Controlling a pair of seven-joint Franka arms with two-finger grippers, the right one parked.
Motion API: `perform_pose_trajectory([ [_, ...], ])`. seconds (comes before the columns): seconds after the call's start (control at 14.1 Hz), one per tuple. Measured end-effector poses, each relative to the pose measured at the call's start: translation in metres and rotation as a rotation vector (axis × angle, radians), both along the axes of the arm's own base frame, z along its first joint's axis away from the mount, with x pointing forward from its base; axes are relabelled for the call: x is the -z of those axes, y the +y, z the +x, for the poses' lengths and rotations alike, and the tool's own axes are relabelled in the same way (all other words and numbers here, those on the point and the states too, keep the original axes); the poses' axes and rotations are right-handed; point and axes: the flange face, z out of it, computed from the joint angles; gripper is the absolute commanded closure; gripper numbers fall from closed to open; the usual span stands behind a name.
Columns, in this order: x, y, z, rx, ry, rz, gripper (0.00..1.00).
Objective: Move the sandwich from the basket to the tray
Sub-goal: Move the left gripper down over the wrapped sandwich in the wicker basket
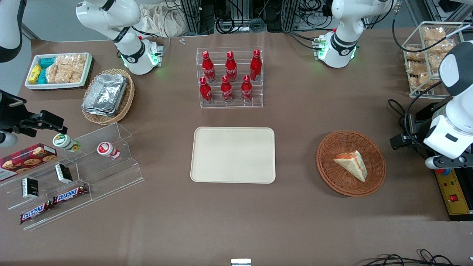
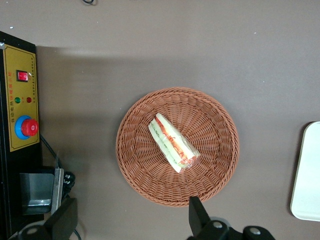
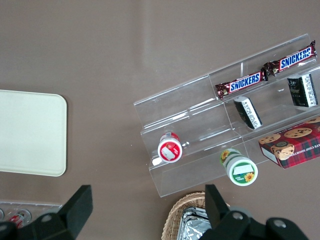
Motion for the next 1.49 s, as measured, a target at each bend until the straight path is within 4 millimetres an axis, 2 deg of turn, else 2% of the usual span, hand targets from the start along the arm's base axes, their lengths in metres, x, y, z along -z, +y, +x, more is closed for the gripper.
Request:
perform_pose_trajectory([
  [0.28, 0.002, -0.003, 0.000, -0.026, 0.005, -0.002, 0.00],
  [0.5, 0.020, -0.017, 0.004, -0.205, 0.021, -0.015, 0.00],
  [0.71, 0.059, -0.027, 0.009, -0.435, 0.029, -0.047, 0.00],
  [0.99, 0.109, -0.029, 0.006, -0.685, 0.026, -0.067, 0.00],
  [1.28, 0.158, -0.027, 0.001, -0.809, 0.017, -0.080, 0.00],
  [1.49, 0.192, -0.026, 0.004, -0.872, 0.035, -0.085, 0.00],
])
